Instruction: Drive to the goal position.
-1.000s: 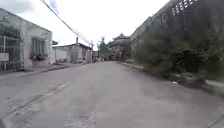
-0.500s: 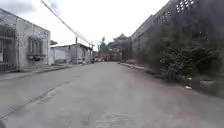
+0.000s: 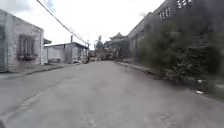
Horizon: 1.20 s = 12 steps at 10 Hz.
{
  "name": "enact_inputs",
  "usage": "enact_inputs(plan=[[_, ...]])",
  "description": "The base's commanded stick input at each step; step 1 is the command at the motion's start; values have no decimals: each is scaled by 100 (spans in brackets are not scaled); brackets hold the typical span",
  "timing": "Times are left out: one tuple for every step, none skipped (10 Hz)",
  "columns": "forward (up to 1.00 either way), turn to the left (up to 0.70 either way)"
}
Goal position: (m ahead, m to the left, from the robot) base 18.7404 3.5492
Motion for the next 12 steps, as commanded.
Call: enact_inputs(plan=[[100, 2], [100, -21], [100, -27], [100, -27], [100, -27], [100, -27], [100, -27], [100, -27], [100, -27], [100, -27], [100, -27], [100, -27]])
